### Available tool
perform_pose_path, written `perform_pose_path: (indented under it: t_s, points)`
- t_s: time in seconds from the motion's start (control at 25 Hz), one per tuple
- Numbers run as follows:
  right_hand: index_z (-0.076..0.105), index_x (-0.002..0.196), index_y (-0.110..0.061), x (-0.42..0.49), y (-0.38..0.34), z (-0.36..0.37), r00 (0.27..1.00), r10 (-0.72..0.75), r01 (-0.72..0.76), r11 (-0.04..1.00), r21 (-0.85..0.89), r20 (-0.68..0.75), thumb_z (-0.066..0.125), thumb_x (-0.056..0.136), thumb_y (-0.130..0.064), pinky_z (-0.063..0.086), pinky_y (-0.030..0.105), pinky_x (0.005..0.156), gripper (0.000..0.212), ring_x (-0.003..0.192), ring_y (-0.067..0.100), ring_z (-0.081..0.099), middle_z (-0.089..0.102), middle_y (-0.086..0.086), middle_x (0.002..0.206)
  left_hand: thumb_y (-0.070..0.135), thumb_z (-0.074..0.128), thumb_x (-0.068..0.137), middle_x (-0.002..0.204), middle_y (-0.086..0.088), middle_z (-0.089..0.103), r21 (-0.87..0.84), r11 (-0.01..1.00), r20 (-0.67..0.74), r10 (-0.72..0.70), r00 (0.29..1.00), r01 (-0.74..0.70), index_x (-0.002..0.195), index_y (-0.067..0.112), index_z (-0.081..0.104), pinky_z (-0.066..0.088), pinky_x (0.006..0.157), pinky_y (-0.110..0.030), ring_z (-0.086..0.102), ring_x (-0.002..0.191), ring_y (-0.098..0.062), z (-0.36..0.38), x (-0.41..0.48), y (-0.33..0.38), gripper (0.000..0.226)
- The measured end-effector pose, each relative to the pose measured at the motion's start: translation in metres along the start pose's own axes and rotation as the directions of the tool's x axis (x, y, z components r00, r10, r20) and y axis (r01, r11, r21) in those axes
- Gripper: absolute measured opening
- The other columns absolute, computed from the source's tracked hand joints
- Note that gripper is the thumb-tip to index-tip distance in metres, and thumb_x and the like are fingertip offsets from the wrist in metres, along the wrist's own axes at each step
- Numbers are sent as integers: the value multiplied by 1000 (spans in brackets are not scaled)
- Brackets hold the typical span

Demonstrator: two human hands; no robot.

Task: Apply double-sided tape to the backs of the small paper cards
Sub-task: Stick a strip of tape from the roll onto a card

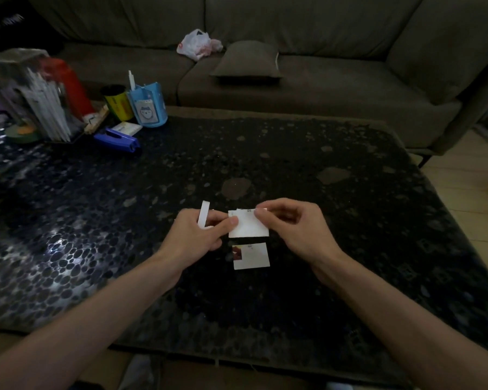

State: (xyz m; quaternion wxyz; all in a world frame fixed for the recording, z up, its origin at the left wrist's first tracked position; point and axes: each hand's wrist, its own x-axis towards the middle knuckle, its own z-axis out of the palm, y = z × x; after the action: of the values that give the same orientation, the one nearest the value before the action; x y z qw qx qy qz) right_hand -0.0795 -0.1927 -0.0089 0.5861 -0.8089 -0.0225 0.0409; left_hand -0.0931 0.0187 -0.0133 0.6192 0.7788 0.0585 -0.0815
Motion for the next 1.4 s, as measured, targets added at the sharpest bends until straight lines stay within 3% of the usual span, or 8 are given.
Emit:
perform_pose_path:
  t_s: [0.2, 0.36, 0.48, 0.8, 0.92, 1.0, 1.16, 1.4]
  points:
    - [76, 91, -33, 1, 7, 0, 1000, 19, -21, 995, -102, -20, 80, 89, -33, 57, 16, 68, 4, 86, -9, 70, 74, -27, 88, 27, 84, 85, 68, 4, 75, 19, 997, -1, 81, 997, -81, 81, 30, 84, 47, 50, -14, 58, 51, -3, 0, 1, -4, 5]
    - [79, 96, -24, 0, 8, -1, 974, 220, -224, 972, 66, 61, 86, 83, -34, 57, 22, 70, 18, 80, 0, 75, 80, -13, 87, 33, 86, 81, 64, -1, 73, 39, 996, -18, 81, 997, -81, 80, 28, 84, 45, 49, -17, 55, 50, -7, -5, 0, -9, 6]
    - [79, 101, -22, 2, 10, 1, 943, 324, -331, 938, 100, 81, 88, 83, -29, 53, 14, 60, 21, 75, 2, 75, 80, -9, 87, 35, 86, 81, 62, -4, 72, 62, 993, -7, 106, 994, -105, 77, 25, 83, 45, 48, -19, 54, 47, -11, -8, -2, -12, 11]
    - [73, 96, -28, 2, 21, 1, 926, 378, -378, 924, -58, -14, 83, 87, -27, 49, 18, 64, 13, 82, 5, 71, 75, -8, 91, 29, 68, 99, 79, 15, 77, 297, 934, -46, 222, 974, -199, 86, 30, 81, 48, 60, -22, 64, 60, 0, -24, -2, -28, 19]
    - [74, 98, -26, 1, 21, 1, 927, 376, -376, 924, -67, -14, 84, 87, -27, 48, 16, 61, 15, 77, 4, 72, 77, -7, 88, 38, 62, 100, 85, 27, 74, 496, 832, 65, 252, 966, -250, 79, 51, 74, 52, 72, -22, 68, 87, 5, -30, -11, -37, 28]
    - [73, 100, -24, 1, 19, 0, 925, 379, -379, 923, -61, -14, 84, 87, -25, 48, 15, 60, 17, 78, 4, 72, 77, -6, 89, 43, 59, 101, 96, 30, 73, 575, 751, 189, 263, 946, -324, 100, 64, 70, 54, 73, -20, 66, 96, 4, -34, -19, -43, 24]
    - [72, 110, -23, -1, 18, 3, 932, 363, -362, 928, -88, -5, 81, 90, -22, 49, 18, 64, 22, 86, 8, 71, 76, -3, 97, 53, 51, 101, 125, 23, 59, 716, 534, 331, 308, 892, -450, 145, 54, 51, 57, 82, -33, 59, 108, -1, -38, -23, -52, 43]
    - [70, 115, -25, -3, 17, 6, 935, 355, -351, 925, -145, 2, 80, 91, -25, 48, 18, 65, 26, 88, 6, 72, 77, -4, 93, 65, 32, 96, 122, 19, 43, 807, 352, 390, 286, 876, -474, 140, 41, 62, 47, 69, -21, 52, 100, -2, -32, -23, -50, 58]
